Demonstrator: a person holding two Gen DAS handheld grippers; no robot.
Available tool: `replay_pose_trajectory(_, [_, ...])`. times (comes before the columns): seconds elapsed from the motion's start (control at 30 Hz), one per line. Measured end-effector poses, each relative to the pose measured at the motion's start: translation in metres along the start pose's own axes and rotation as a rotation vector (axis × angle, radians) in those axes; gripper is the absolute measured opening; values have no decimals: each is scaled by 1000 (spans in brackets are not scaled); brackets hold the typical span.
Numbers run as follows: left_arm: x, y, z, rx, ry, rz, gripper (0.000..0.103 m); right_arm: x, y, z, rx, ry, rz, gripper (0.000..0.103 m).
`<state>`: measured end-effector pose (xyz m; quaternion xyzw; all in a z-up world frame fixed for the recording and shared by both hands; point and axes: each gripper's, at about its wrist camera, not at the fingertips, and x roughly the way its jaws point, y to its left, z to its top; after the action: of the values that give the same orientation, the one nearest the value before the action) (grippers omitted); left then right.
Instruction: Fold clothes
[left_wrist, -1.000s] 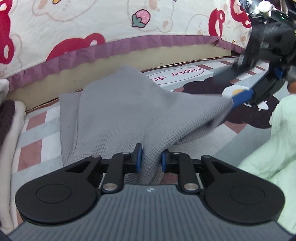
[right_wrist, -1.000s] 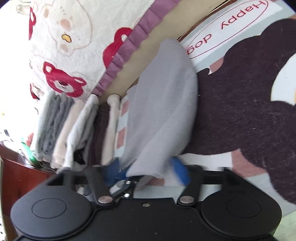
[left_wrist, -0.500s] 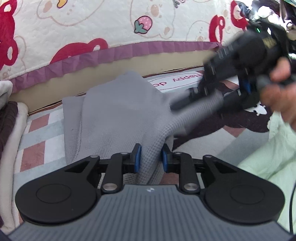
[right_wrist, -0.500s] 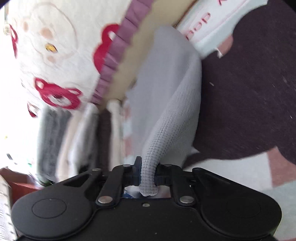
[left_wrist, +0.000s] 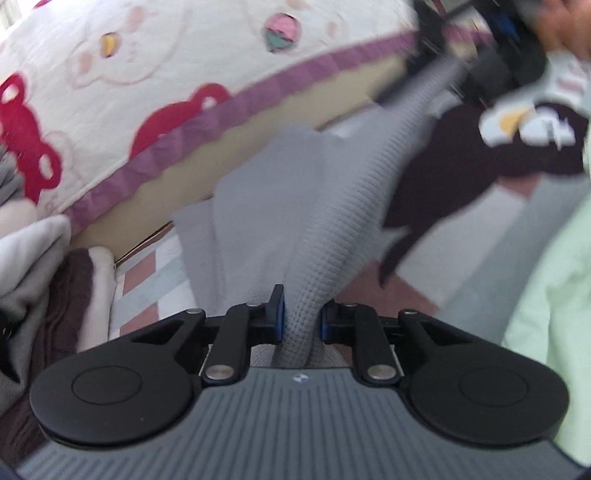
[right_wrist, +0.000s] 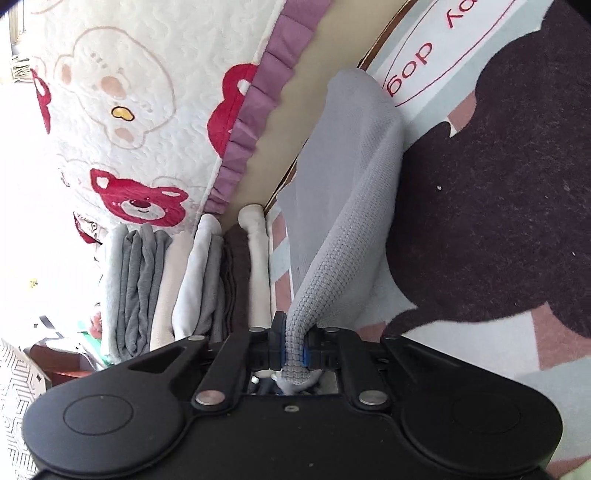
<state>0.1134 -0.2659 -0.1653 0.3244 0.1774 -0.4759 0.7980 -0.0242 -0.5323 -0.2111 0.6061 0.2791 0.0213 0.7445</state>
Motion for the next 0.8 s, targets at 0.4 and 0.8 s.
replay_pose_trajectory(0.4, [-117,-27,-22,21,67,-143,22,-46,5,-65,-93,109,-97,11])
replay_pose_trajectory(0.8, [-110,36,-14,-193,-21,-186,22,-50,14,-45,21,37,-14,11])
